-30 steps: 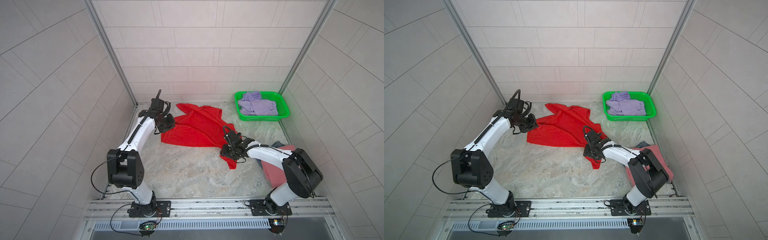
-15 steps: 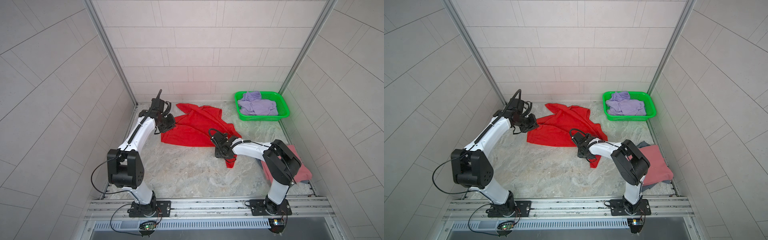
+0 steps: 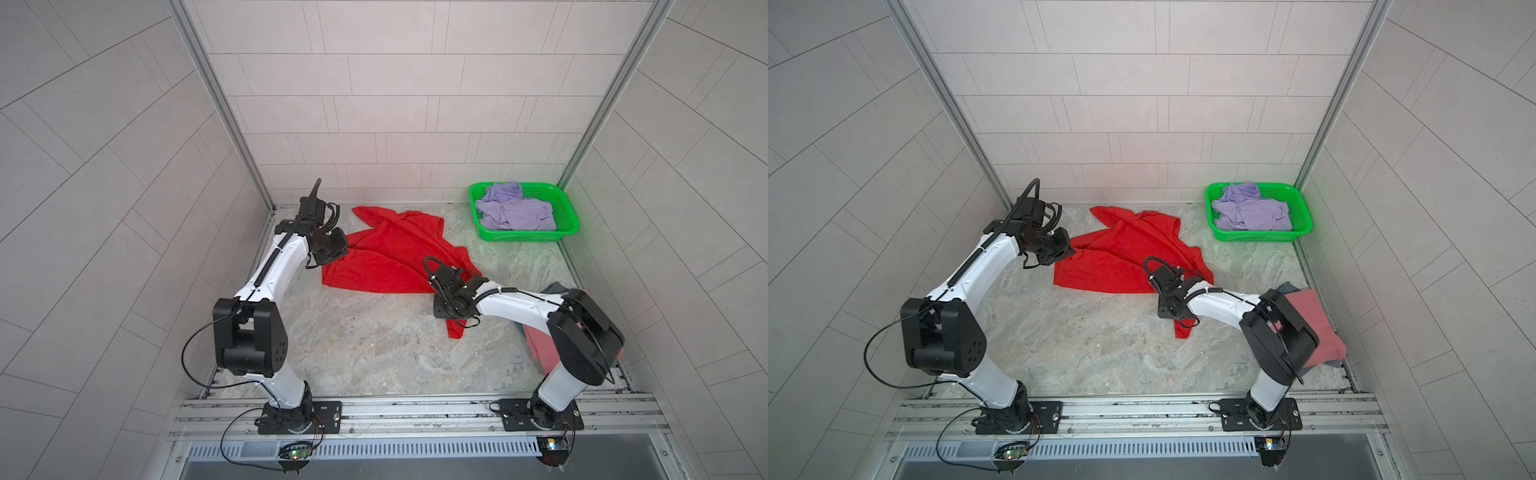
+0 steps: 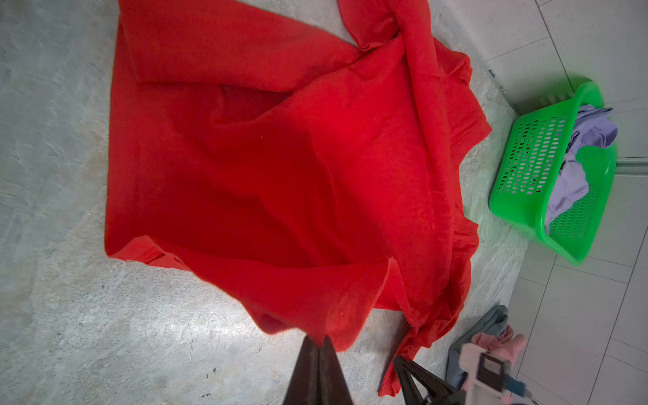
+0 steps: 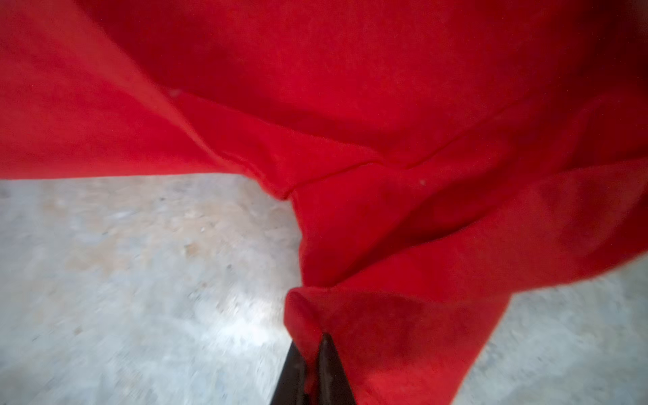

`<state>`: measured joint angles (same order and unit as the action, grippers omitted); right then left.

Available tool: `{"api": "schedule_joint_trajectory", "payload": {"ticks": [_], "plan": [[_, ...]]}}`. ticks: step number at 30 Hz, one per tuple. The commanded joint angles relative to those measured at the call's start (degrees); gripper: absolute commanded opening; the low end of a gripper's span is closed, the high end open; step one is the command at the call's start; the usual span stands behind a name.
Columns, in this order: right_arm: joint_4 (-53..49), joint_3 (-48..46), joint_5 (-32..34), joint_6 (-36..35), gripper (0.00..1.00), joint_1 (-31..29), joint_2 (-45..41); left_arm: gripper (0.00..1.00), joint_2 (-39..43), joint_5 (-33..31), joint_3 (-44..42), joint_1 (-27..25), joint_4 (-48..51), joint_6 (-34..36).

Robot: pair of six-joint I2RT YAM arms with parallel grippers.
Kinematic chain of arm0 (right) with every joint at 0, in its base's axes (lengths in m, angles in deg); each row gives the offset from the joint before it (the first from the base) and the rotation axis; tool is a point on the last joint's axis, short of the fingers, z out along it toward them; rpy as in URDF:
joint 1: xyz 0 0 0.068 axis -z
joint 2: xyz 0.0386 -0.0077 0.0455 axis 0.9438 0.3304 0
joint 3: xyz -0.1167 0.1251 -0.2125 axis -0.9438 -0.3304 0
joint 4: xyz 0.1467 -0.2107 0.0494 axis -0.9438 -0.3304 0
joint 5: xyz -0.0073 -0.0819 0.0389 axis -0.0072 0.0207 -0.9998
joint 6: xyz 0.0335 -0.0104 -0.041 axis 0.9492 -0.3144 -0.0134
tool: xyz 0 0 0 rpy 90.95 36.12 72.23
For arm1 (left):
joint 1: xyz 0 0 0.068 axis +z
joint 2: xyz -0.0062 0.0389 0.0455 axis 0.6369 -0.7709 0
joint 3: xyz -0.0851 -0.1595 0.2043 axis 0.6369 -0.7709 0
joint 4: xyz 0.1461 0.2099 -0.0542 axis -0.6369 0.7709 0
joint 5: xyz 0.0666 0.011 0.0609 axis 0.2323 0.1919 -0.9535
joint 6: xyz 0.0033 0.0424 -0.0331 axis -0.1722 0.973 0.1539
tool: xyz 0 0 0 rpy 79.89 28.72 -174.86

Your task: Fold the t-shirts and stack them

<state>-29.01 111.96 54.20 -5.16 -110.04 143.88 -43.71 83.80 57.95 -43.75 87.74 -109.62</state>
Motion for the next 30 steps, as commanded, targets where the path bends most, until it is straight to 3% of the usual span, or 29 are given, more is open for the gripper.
{"api": "schedule_joint_trajectory", "payload": {"ticks": [1, 6, 10, 15, 19, 24, 27, 30], "plan": [[1.9, -3.22, -3.39, -1.85, 0.08, 2.02, -10.12, 0.0, 1.43, 0.67, -1.0, 0.41, 0.75, 0.97], [4.27, -12.94, -6.58, 1.2, 0.05, 8.22, -23.46, 0.0, 1.74, 0.87, -1.57, 1.03, 0.76, 1.72], [2.82, -19.04, -0.78, 1.93, 0.0, 13.65, -35.41, 0.0, 4.31, -0.02, -3.0, 2.8, 2.14, 2.79], [-1.09, -16.44, 3.51, 1.72, 0.0, 24.15, -48.53, 0.0, 12.06, 2.2, -5.29, 9.86, 3.34, 4.94], [-1.93, -4.53, 4.34, -5.18, 0.0, 29.22, -47.44, 0.0, 18.12, 8.24, -3.37, 16.28, 4.24, 8.18], [-2.65, 19.12, 0.87, -14.08, 0.0, 31.22, -38.56, 0.0, 24.31, 13.47, 6.24, 18.8, 4.46, 7.94], [-1.99, 35.4, -0.13, -19.87, 0.0, 31.24, -33.19, 0.0, 26.32, 12.56, 18.48, 19.38, 5.5, 8.02], [-0.42, 49.66, -1.38, -24.67, 0.0, 31.22, -28.99, 0.0, 25.45, 7.74, 35.45, 19.48, 9.65, 9.4]]}}
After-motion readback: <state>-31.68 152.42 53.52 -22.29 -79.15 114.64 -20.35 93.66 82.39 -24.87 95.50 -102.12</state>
